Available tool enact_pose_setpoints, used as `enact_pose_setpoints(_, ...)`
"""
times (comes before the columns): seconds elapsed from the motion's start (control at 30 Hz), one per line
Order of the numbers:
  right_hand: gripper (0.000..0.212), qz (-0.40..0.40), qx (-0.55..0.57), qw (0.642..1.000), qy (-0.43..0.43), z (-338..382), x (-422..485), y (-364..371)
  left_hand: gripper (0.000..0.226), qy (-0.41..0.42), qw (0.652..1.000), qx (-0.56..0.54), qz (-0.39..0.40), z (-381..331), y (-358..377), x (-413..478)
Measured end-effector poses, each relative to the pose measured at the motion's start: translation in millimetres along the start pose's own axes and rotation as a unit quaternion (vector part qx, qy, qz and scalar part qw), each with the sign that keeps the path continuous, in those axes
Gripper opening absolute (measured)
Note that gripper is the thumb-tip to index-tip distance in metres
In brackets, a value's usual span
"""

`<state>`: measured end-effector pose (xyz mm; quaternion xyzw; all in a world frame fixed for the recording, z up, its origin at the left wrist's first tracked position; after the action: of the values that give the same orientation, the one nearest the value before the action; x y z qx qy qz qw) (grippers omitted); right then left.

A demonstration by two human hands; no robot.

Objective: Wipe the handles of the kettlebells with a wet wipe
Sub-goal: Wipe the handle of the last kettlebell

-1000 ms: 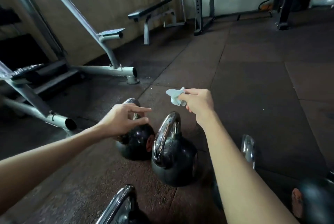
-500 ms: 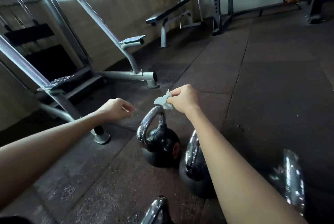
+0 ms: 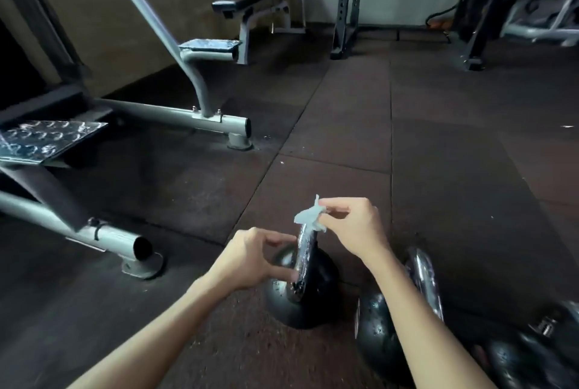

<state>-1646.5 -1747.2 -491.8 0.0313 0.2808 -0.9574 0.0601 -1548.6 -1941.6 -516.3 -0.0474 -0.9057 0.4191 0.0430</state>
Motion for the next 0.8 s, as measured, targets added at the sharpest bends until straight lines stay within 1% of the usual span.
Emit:
enact_pose_setpoints(0.07, 0.024, 0.021, -0.041, 0.999, -0.012, 2, 0, 3, 0.075, -0.004, 0.999, -0.05, 0.003, 12, 7, 1)
enact_pose_setpoints(0.17, 0.026, 0.04, -0.109, 0.993, -0.033, 9, 0, 11, 0.065, -0.011, 0.994, -0.102, 0.043, 20, 16, 7)
enact_pose_setpoints(0.3, 0.023, 0.056, -0.183, 0.98, -0.05, 9, -3, 17, 0.064, -0.001, 0.993, -0.098, 0.059, 22, 15, 14)
enact_pose_setpoints(0.4, 0.022, 0.059, -0.247, 0.963, -0.086, 2, -21, 15, 0.052, 0.016, 0.992, -0.102, 0.073, 21, 15, 15)
enact_pose_setpoints(0.47, 0.023, 0.052, -0.215, 0.971, -0.089, 1, -28, 10, 0.055, 0.018, 0.991, -0.115, 0.071, 19, 16, 13)
enact_pose_setpoints(0.57, 0.023, 0.003, -0.152, 0.985, -0.086, 13, -14, 10, 0.068, -0.002, 0.99, -0.122, 0.065, 22, 21, 10)
enact_pose_setpoints(0.63, 0.021, 0.02, -0.158, 0.983, -0.092, 21, -3, 22, 0.069, -0.009, 0.989, -0.138, 0.051, 23, 23, 5)
enact_pose_setpoints(0.73, 0.017, 0.039, -0.187, 0.976, -0.103, 21, -1, 32, 0.061, -0.012, 0.989, -0.14, 0.036, 24, 27, -2)
enact_pose_setpoints(0.8, 0.014, 0.064, -0.191, 0.97, -0.135, 19, -14, 33, 0.047, -0.011, 0.99, -0.134, 0.032, 24, 30, -4)
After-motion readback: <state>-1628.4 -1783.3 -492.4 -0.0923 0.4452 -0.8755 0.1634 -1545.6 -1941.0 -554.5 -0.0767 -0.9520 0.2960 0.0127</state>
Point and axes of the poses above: each hand's wrist, its own x-axis towards the middle knuckle, its own y-axis out of the palm, z = x × y, the point moved 5 cm from there along x, towards the middle knuckle, and after that the axes turned 15 degrees about y, right-handed, at the moved point
